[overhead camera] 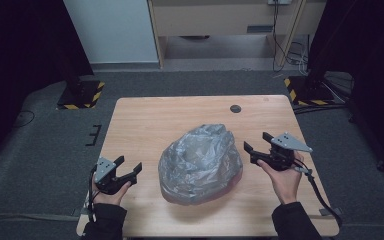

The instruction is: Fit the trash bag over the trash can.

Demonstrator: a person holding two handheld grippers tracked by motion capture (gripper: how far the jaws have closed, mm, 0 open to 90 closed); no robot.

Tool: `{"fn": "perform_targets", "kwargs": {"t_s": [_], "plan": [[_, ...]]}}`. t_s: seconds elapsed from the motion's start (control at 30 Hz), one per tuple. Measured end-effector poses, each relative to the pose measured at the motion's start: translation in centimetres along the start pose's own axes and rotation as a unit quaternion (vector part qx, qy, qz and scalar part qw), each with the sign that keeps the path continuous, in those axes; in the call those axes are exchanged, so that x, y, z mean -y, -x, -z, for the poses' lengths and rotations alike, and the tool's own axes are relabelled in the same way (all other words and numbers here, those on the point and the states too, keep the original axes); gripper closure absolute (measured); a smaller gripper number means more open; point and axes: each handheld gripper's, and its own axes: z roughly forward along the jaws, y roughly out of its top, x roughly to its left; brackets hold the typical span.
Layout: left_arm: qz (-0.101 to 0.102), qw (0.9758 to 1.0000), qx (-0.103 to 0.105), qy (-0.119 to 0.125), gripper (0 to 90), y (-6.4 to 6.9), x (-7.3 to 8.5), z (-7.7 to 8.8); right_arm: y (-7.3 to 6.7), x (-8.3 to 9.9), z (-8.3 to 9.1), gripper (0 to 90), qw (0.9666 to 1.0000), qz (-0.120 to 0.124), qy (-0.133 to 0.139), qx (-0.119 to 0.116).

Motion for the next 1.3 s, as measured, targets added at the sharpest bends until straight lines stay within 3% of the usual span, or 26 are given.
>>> {"fn": "perform_targets", "kwargs": {"t_s": [0.2,0.4,0.6,0.67,0.7,0.73,0.77,0.8,0.87,0.97,1.07,1.2,1.3], "plan": [[-0.016,0.9996,0.003,-0.025,22.8,0.1,0.4,-0.3,0.5,1.5,0.3,21.0,0.9999,0.001,-0.015,-0.001],[-0.015,0.9989,0.006,-0.045,21.2,-0.3,1.0,-0.3,1.5,3.5,0.7,20.8,0.9993,-0.003,-0.038,0.0],[-0.028,0.9961,0.004,-0.084,19.2,-1.0,1.8,-0.3,2.6,5.0,1.1,20.5,0.9984,-0.011,-0.055,0.007],[-0.03,0.9945,0.004,-0.1,18.4,-1.1,2.2,-0.4,3.2,6.1,1.3,20.3,0.9972,-0.006,-0.073,0.016],[-0.035,0.9923,0.0,-0.119,18.1,-1.3,2.5,-0.6,3.4,6.5,1.3,20.2,0.9964,-0.004,-0.082,0.02],[-0.035,0.9923,0.0,-0.119,18.1,-1.3,2.5,-0.6,3.4,6.5,1.3,20.2,0.9964,-0.004,-0.082,0.02],[-0.036,0.9898,-0.001,-0.138,18.0,-1.3,2.9,-0.9,3.9,7.2,1.4,19.9,0.9946,-0.002,-0.101,0.024],[-0.036,0.9898,-0.001,-0.138,17.9,-1.3,2.9,-0.9,3.9,7.2,1.4,19.9,0.9946,-0.002,-0.101,0.024],[-0.041,0.9864,-0.001,-0.159,17.7,-1.3,3.3,-1.2,4.5,7.9,1.3,18.7,0.9915,-0.002,-0.127,0.03],[-0.043,0.9835,-0.005,-0.175,16.7,-1.3,3.6,-1.7,5.5,8.8,1.3,18.5,0.9874,-0.009,-0.152,0.042],[-0.044,0.9798,-0.011,-0.195,16.0,-1.5,3.9,-2.0,6.7,9.5,1.5,18.2,0.9853,-0.024,-0.159,0.057],[-0.042,0.9776,-0.017,-0.206,15.2,-1.8,4.1,-2.2,7.7,10.0,1.7,17.6,0.9826,-0.036,-0.169,0.069],[-0.043,0.976,-0.02,-0.213,14.3,-1.9,4.2,-2.4,8.2,10.2,1.7,17.6,0.9809,-0.028,-0.177,0.076]]}}
